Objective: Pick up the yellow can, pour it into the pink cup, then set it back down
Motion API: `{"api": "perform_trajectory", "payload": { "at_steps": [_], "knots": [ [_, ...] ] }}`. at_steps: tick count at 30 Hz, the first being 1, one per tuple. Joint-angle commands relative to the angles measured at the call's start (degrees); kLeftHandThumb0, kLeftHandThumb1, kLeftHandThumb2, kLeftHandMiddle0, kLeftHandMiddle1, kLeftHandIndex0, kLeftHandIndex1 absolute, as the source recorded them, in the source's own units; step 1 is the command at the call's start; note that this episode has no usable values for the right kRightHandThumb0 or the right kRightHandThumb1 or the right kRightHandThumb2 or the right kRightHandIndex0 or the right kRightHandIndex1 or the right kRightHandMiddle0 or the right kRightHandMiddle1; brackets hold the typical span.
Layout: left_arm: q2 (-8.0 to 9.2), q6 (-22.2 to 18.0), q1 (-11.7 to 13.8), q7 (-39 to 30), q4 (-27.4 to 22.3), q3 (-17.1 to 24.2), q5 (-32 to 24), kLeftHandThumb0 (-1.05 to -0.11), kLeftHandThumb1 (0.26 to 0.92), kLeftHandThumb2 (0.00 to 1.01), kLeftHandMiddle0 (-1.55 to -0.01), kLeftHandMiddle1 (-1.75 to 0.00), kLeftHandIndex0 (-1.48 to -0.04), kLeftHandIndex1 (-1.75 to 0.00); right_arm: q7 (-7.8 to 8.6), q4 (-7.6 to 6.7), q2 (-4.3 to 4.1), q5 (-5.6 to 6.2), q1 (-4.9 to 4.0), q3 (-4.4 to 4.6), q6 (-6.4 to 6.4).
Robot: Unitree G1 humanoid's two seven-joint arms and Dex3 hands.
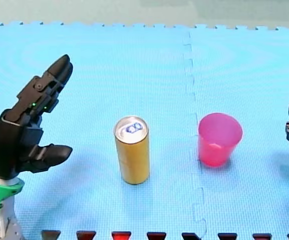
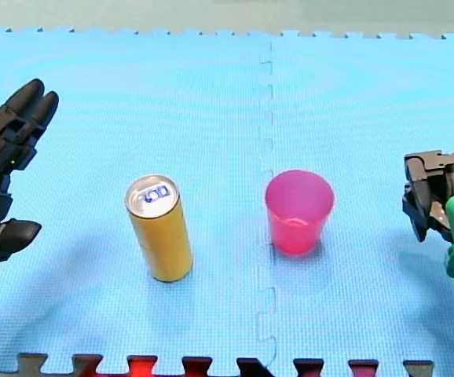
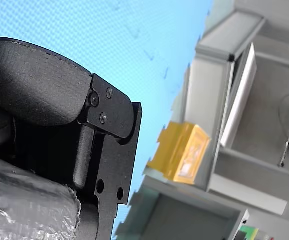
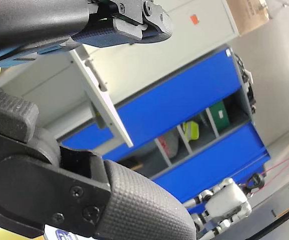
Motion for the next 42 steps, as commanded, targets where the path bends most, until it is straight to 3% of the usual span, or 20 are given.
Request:
{"api": "perform_trajectory", "payload": {
  "at_steps": [1,5,10,21,36,42],
  "knots": [
    [-0.23,-0.4,-0.8,1.0,0.0,0.0,0.6,-0.979,0.896,0.0,-0.21,0.0,-0.22,0.0,-0.08,-0.11,-0.03,0.16,-0.04,-0.02,0.12],
    [-2.1,1.8,-1.0,6.9,-5.6,-2.5,7.4,-1.004,0.914,0.01,-0.21,0.0,-0.2,0.0,-0.24,-0.29,0.04,-0.02,-0.11,0.19,0.9],
    [-1.45,5.0,0.6,12.3,-10.3,-3.0,11.9,-1.047,0.921,0.06,-0.22,-0.01,-0.2,0.0,-0.35,-0.75,0.48,0.23,-0.04,0.13,1.86],
    [-0.15,8.3,3.2,16.5,-15.1,-4.9,13.7,-1.047,0.921,0.06,-0.24,-0.01,-0.2,0.0,-0.67,-2.08,0.53,0.32,0.63,0.13,2.6],
    [0.72,9.5,4.1,18.4,-16.1,-6.3,14.0,-1.048,0.921,0.08,-0.24,-0.01,-0.21,0.0,-0.25,-2.33,0.53,0.77,0.93,-0.08,2.94],
    [0.24,12.0,4.4,17.3,-14.6,-7.0,12.3,-1.048,0.921,0.07,-0.25,-0.01,-0.21,-0.01,0.22,-2.31,0.24,1.09,0.87,-0.25,3.07]
  ]
}}
